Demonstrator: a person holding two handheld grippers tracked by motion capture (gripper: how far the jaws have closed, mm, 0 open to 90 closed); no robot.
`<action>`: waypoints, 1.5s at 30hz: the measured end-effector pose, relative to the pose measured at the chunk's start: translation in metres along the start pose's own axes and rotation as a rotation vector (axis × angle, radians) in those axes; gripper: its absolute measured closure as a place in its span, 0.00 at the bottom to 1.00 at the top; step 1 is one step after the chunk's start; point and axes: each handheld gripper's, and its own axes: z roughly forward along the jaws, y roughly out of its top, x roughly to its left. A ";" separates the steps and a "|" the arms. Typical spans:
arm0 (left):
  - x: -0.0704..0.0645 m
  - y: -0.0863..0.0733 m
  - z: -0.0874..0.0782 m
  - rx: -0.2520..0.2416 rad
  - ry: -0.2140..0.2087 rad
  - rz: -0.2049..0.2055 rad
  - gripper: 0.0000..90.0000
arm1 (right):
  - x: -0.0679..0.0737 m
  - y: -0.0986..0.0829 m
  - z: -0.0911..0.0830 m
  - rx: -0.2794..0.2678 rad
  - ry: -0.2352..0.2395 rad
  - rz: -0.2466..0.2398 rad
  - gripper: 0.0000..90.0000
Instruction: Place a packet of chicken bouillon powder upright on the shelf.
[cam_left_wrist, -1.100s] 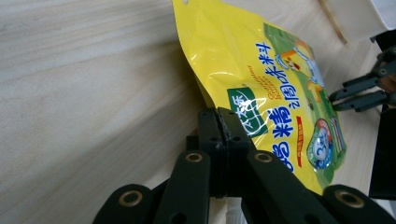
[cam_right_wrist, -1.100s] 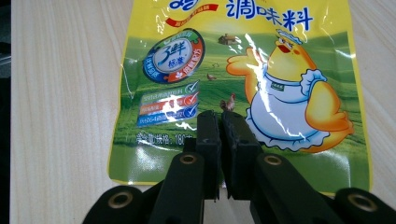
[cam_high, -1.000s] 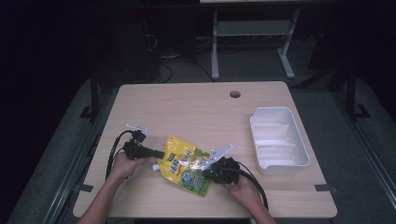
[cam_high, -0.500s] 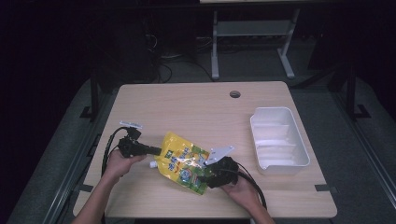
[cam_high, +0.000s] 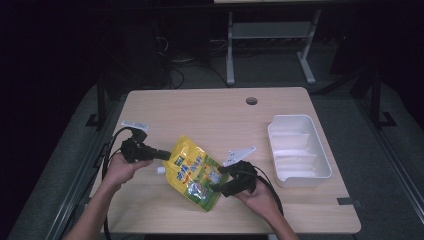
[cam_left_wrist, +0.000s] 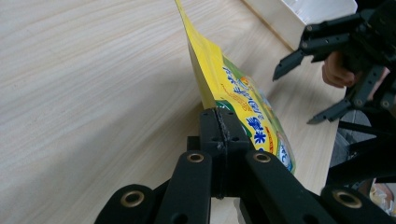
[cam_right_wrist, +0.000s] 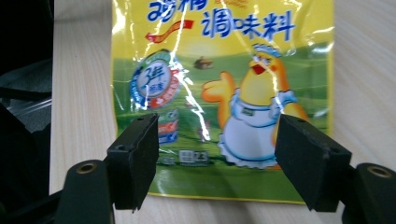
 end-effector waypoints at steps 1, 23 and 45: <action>-0.001 0.001 -0.001 -0.001 -0.001 0.003 1.00 | 0.000 0.000 0.000 0.000 0.000 0.000 0.33; -0.062 0.032 -0.016 0.028 -0.041 0.223 1.00 | -0.041 0.067 0.015 -0.042 0.173 0.011 0.29; -0.067 0.039 -0.009 0.035 -0.035 0.252 1.00 | -0.039 0.061 0.008 -0.033 0.408 -0.034 0.99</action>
